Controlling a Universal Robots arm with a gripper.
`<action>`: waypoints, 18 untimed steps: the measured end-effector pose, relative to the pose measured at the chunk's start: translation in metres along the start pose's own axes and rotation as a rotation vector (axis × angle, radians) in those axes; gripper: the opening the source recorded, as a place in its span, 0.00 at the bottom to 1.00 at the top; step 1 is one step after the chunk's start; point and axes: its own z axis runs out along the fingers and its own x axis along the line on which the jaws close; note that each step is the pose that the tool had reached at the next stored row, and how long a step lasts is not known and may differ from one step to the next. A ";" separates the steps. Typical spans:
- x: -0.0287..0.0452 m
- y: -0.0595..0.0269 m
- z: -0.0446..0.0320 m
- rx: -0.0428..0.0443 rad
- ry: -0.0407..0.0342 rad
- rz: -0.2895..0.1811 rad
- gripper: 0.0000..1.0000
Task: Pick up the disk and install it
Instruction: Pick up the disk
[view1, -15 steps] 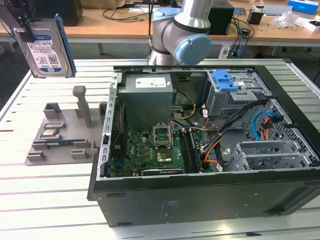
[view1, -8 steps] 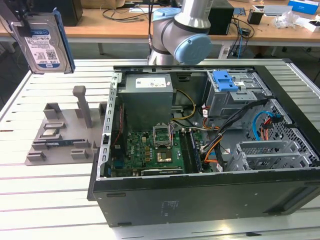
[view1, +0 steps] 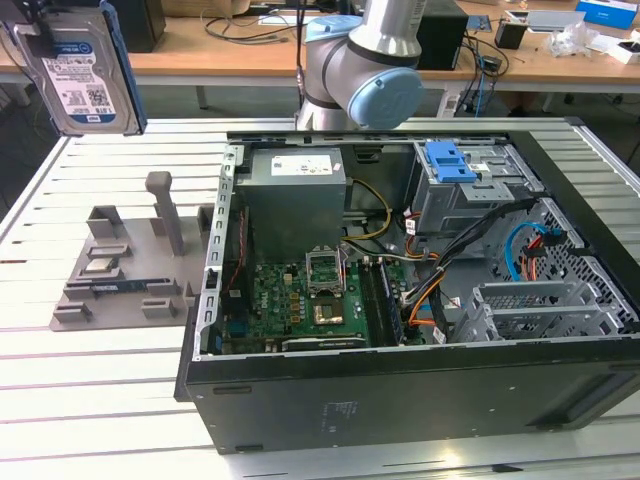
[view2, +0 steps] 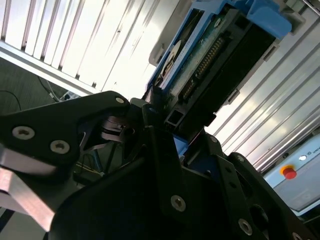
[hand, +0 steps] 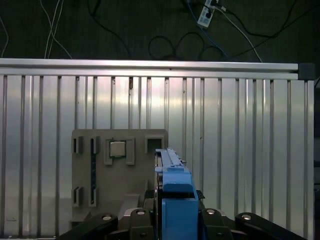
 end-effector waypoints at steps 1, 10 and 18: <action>0.0000 0.0001 -0.0021 0.0000 0.0000 0.000 0.37; -0.0005 0.0009 -0.0305 0.0000 0.0001 0.000 0.37; -0.0006 0.0012 -0.0401 -0.0001 0.0000 0.000 0.37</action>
